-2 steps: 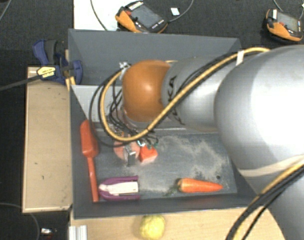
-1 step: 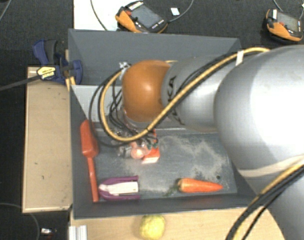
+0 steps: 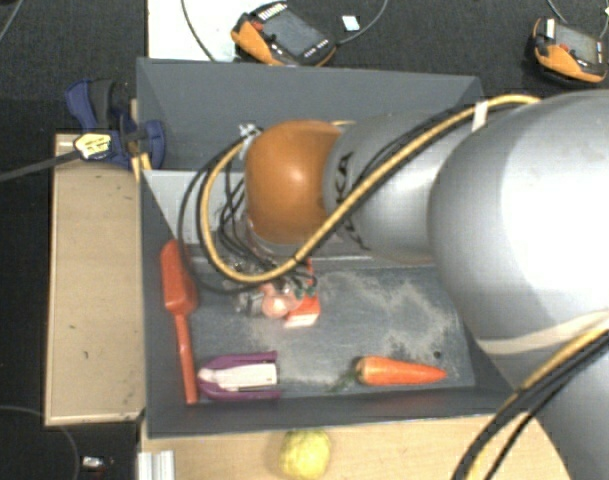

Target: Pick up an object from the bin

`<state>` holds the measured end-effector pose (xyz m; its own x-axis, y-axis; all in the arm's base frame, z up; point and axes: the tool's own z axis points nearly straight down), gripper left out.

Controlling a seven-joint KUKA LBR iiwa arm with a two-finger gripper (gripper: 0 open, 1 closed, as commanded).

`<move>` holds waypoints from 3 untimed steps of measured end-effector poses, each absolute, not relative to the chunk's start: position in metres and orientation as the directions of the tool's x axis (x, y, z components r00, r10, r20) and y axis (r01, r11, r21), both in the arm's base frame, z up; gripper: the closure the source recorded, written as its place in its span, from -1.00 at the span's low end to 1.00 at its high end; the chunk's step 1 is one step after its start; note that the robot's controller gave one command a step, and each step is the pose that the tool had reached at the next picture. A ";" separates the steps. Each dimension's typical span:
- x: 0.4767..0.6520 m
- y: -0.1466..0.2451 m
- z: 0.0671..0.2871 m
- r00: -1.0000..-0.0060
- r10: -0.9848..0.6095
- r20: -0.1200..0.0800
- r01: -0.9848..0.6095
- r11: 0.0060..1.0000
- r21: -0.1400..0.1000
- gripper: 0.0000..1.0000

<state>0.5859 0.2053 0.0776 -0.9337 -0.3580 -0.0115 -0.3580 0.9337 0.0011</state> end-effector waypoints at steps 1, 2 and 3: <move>0.586 0.205 0.078 -0.934 -0.356 -0.011 -0.356 0.934 0.001 1.00; 0.586 0.205 0.078 -0.934 -0.356 -0.012 -0.356 0.934 0.001 1.00; 0.586 0.207 0.081 -0.919 -0.394 -0.012 -0.394 0.919 0.000 1.00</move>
Offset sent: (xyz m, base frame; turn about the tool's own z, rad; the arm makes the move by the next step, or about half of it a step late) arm 0.0000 0.0000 0.0000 0.0000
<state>0.5862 0.2068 0.0809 -0.9189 -0.3943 -0.0117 -0.3944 0.9190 -0.0004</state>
